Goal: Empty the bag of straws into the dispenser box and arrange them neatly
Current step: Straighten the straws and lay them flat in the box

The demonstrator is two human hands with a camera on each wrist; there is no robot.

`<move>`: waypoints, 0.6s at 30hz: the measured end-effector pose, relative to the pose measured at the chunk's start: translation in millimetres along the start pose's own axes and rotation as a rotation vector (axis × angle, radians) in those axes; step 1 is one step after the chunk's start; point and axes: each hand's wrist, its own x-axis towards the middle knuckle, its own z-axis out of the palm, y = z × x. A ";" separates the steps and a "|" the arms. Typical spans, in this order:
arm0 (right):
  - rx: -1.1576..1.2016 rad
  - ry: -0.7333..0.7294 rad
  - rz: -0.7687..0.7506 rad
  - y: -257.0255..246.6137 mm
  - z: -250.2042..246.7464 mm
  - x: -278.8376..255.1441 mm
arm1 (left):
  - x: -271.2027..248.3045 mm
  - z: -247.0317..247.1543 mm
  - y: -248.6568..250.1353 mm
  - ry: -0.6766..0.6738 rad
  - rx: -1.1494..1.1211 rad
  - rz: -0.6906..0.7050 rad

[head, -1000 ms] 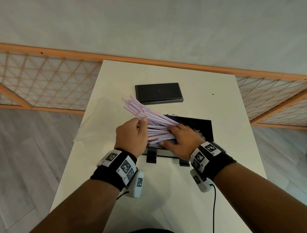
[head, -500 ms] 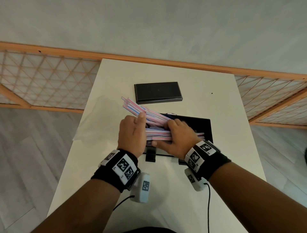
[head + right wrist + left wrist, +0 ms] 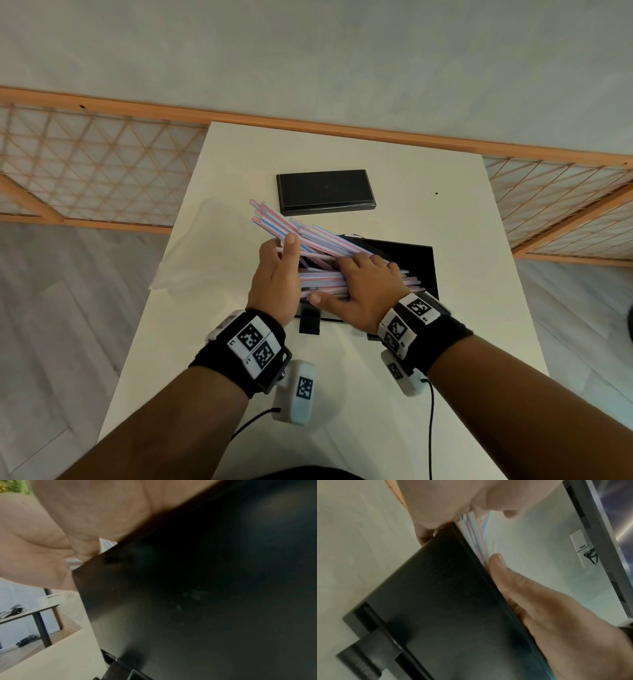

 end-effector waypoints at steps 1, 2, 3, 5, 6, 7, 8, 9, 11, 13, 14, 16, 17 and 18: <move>-0.013 -0.003 -0.006 -0.6 0.3 0.9 | 0.9 -0.4 -0.7 0.024 -0.016 0.011; -0.032 -0.008 0.002 -0.3 -0.1 2.3 | 1.9 -0.2 -0.3 0.046 -0.044 0.020; -0.044 -0.015 0.024 0.3 0.1 4.2 | 3.0 0.4 -1.0 0.065 -0.064 0.032; -0.030 -0.027 0.073 -0.8 -0.4 7.3 | 4.6 1.4 -2.3 0.093 -0.069 0.015; -0.007 -0.031 0.078 -3.5 -0.6 8.1 | 6.1 1.8 -3.1 0.101 -0.070 0.000; 0.020 -0.029 0.063 -7.8 -0.5 8.4 | 6.7 2.2 -3.6 0.103 -0.077 -0.003; 0.046 -0.013 0.032 -13.0 -0.3 7.8 | 6.4 2.8 -3.1 0.103 -0.078 -0.005; 0.070 0.014 -0.006 -17.5 -0.5 7.4 | 6.1 3.6 -3.1 0.104 -0.070 0.003; 0.100 0.055 -0.073 -20.2 -0.6 7.6 | 4.9 3.7 -2.2 0.079 -0.008 0.012; 0.102 0.057 -0.077 -12.3 -1.3 7.3 | 5.9 1.7 -5.1 0.005 0.054 -0.010; 0.081 0.041 -0.048 -5.3 -1.4 6.4 | 6.1 0.1 -5.3 -0.043 0.075 -0.044; 0.002 -0.007 0.051 8.8 -0.2 3.0 | 8.4 -3.5 -8.6 -0.119 0.121 -0.109; -0.028 -0.024 0.092 13.0 0.5 1.0 | 9.5 -4.7 -10.6 -0.142 0.125 -0.129; -0.039 -0.034 0.107 14.7 1.3 -0.8 | 9.4 -5.2 -10.8 -0.152 0.113 -0.134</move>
